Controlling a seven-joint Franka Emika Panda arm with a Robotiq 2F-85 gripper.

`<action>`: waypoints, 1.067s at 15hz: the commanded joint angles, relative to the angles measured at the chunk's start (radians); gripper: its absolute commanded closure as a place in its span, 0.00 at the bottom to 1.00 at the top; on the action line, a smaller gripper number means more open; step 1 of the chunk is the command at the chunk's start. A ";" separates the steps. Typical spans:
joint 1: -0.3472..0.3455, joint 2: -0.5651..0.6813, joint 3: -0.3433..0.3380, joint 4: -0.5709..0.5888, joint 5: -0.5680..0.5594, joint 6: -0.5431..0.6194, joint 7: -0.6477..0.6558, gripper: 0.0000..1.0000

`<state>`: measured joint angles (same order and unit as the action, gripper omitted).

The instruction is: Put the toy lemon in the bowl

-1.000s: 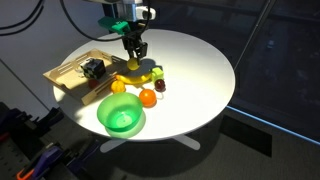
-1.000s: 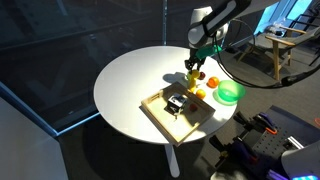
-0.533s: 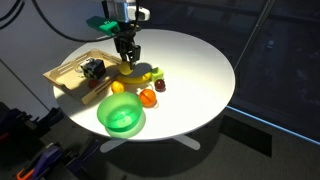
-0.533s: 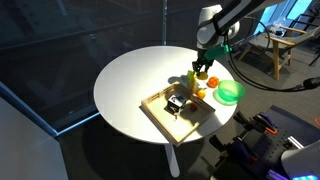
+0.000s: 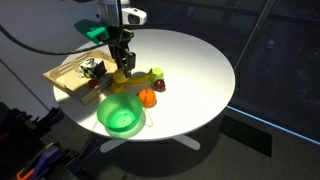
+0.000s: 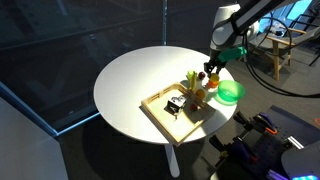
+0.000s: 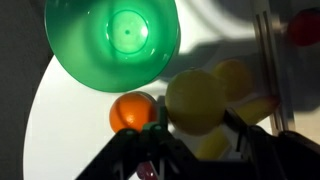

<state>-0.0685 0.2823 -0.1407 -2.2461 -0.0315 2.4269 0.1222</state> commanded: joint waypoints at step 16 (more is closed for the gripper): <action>-0.139 -0.118 -0.067 -0.218 0.043 0.115 -0.098 0.68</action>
<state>-0.1902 0.1543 -0.2081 -2.4593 -0.0188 2.5063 0.0721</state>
